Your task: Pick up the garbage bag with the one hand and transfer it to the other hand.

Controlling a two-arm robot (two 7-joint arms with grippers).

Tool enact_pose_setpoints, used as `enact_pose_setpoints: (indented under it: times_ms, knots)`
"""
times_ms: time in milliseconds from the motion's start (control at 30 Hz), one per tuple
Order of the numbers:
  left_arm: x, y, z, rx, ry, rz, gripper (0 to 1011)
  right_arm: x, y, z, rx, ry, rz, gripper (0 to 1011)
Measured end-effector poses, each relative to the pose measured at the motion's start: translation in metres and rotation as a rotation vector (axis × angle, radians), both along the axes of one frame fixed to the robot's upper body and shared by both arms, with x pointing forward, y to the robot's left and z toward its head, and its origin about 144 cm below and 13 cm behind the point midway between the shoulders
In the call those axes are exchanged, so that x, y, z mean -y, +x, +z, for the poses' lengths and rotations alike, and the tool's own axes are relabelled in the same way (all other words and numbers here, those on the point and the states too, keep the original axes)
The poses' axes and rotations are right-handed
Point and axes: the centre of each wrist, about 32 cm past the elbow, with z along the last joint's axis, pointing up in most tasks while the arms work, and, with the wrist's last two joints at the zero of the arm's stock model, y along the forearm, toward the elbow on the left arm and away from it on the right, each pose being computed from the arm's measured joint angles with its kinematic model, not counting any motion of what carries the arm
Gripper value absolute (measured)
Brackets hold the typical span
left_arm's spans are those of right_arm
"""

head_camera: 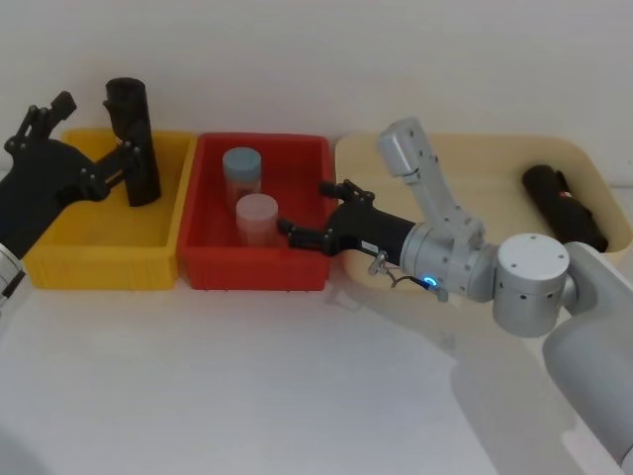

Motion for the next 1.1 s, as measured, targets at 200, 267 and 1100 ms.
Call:
enact_pose_setpoints:
  times_ms: [200,267,1100]
  knots:
    - [-0.001,-0.001,0.0,0.001,0.001,0.007,1001,-0.005,0.006,0.0,0.008,-0.025,0.025,1000]
    - [-0.001,-0.001,0.0,0.001,0.001,0.009,1001,-0.007,0.009,0.001,0.01,-0.032,0.033,1000]
    - [-0.003,-0.002,0.0,0.003,0.002,0.018,1002,-0.024,0.038,0.014,-0.023,-0.063,0.098,1000]
